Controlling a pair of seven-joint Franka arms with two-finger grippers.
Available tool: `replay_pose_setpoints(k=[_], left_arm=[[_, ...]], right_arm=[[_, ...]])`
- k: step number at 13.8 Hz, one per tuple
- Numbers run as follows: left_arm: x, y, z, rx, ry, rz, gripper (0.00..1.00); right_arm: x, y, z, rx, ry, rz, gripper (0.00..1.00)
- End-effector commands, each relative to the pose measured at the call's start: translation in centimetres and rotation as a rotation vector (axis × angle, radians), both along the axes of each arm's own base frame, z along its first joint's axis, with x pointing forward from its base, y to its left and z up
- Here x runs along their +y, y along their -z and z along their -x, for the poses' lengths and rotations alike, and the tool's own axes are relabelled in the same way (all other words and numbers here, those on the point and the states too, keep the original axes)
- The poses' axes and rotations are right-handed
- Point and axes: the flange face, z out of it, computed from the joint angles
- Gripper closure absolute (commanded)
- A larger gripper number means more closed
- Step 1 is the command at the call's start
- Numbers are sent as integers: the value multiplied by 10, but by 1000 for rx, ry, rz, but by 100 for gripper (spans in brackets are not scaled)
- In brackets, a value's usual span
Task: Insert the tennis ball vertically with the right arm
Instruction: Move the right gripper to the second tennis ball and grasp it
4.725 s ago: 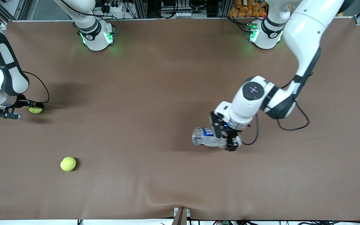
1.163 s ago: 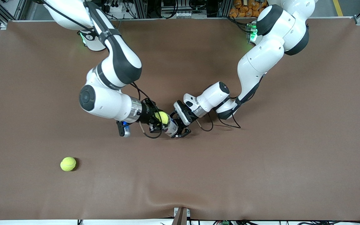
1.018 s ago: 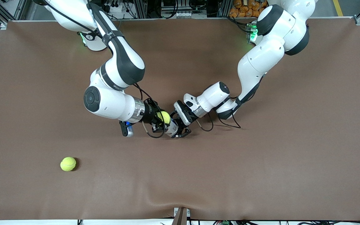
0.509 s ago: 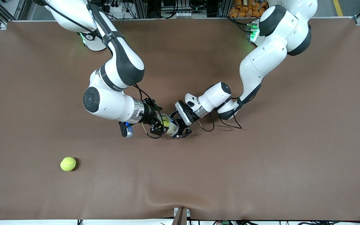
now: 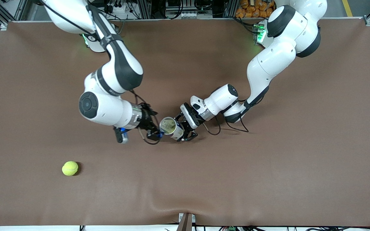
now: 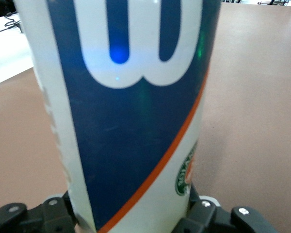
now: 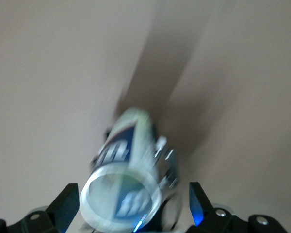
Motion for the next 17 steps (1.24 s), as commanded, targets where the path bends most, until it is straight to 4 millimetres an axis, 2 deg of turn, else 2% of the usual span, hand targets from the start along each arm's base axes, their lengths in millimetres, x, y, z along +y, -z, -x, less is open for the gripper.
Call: replay_pose_setpoints(k=[1, 5, 7, 10, 12, 15, 17], left_arm=[[2, -4, 2, -5, 10, 13, 20], [2, -2, 4, -3, 14, 11, 19], [2, 0, 7, 2, 20, 7, 19], [6, 0, 5, -7, 27, 3, 19], [6, -2, 6, -8, 30, 7, 15], [8, -4, 6, -12, 39, 12, 5], [10, -6, 5, -16, 45, 15, 4]], right_arm=[[-49, -10, -2, 23, -178, 94, 0], [-128, -1, -27, -27, -389, 136, 0], [-161, 5, -36, -43, -495, 140, 0], [-223, 18, -51, -88, -704, 84, 0], [-267, 36, -65, -161, -848, 50, 0], [-300, 70, -86, -290, -1026, 66, 0], [-312, 95, -99, -370, -1126, 101, 0]])
